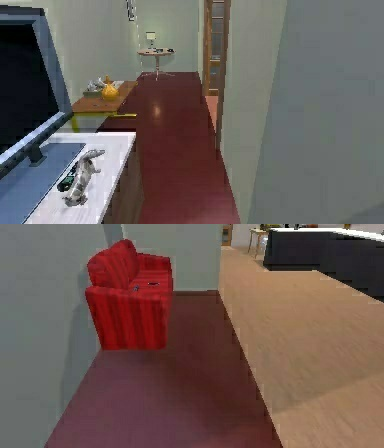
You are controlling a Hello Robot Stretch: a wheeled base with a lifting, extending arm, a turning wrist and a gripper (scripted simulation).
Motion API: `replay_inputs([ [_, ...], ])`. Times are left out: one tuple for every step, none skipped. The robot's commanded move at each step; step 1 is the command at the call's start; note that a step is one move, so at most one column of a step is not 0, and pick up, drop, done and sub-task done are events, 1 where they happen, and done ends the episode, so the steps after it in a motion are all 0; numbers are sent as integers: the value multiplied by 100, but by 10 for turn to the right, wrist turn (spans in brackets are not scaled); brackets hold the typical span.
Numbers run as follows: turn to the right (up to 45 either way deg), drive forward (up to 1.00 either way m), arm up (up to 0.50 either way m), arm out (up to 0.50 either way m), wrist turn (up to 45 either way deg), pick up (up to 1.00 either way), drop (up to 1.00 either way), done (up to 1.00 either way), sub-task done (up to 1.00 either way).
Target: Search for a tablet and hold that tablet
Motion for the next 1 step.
replay_inputs([
  [0,100,0,0,0,0,0,0,0],
])
